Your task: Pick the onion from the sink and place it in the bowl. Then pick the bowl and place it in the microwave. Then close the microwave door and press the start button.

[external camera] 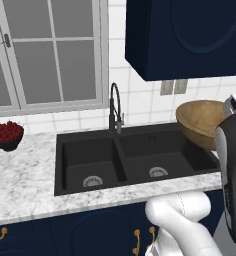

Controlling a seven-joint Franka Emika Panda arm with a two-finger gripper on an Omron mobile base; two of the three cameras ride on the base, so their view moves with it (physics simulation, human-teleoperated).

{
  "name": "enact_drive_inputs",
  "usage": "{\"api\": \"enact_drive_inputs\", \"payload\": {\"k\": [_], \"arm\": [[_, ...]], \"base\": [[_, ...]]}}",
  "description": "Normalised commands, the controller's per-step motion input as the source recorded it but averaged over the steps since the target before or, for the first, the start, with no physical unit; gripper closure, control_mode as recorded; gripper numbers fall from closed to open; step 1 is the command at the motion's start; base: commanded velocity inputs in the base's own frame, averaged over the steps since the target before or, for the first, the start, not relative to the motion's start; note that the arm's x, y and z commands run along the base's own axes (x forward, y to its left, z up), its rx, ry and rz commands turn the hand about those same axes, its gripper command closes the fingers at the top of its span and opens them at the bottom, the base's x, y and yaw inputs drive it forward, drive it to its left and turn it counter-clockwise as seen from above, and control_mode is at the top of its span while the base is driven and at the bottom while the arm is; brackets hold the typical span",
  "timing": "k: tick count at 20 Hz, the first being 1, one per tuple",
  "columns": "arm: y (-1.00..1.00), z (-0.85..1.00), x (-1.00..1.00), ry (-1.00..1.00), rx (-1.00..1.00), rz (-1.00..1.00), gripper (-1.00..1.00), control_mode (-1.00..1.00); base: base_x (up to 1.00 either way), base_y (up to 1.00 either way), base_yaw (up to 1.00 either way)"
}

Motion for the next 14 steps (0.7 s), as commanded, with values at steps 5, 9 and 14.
{"api": "enact_drive_inputs", "payload": {"k": [5,9,14], "arm": [[0.63,-0.03,-0.07,-0.03,0.07,0.02,1.00,-1.00],[0.00,0.00,0.00,0.00,0.00,0.00,1.00,1.00],[0.00,0.00,0.00,0.00,0.00,0.00,1.00,1.00]], "base": [[0.00,0.00,0.00],[-0.23,0.16,0.00],[-0.53,0.64,0.36]]}}
